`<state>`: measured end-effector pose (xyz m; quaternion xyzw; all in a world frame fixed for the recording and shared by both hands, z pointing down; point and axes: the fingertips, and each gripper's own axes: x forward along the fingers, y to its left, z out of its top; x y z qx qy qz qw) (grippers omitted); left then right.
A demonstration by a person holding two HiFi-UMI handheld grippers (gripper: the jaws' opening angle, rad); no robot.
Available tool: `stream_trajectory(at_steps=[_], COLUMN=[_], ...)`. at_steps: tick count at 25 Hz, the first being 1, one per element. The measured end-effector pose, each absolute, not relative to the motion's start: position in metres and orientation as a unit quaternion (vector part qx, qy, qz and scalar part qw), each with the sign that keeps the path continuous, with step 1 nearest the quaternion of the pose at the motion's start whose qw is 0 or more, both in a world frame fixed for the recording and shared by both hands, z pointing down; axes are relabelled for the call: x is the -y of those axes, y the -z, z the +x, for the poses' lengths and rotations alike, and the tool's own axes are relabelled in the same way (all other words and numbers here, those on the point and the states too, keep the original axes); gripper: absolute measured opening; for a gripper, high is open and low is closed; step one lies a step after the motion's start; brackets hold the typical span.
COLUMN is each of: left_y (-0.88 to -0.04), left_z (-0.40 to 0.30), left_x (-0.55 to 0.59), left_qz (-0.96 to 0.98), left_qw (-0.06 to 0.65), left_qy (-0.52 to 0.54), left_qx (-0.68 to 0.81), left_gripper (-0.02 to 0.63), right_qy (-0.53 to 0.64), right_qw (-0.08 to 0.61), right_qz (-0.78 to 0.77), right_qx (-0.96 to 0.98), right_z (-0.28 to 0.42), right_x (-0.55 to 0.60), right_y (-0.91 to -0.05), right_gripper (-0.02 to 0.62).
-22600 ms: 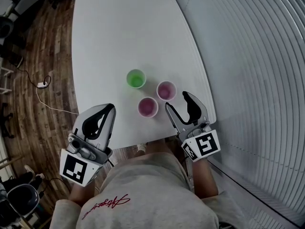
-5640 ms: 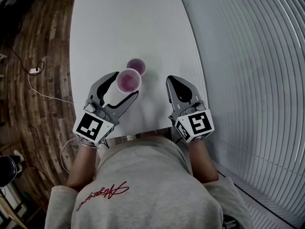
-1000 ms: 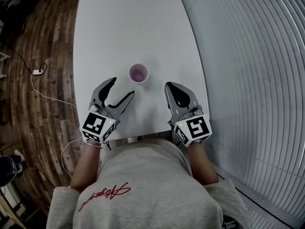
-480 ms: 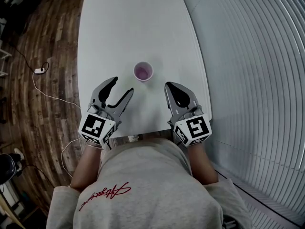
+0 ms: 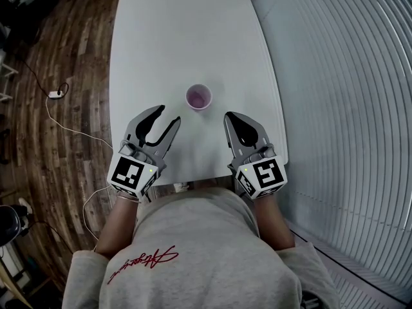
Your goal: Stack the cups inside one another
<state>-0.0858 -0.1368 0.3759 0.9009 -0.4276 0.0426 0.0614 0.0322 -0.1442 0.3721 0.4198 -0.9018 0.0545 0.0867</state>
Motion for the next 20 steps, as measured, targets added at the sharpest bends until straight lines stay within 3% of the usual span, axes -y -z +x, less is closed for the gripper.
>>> stream_trajectory(at_steps=[20], left_y=[-0.372], left_z=[-0.091], left_x=[0.129], left_qz=[0.894], left_qw=[0.046], left_qy=[-0.038], left_qx=[0.444], left_gripper=[0.055], right_qy=[-0.050], right_qw=[0.073], right_qz=[0.410], right_qx=[0.908], right_z=[0.025], right_x=[0.134], right_y=[-0.373], right_gripper=[-0.003])
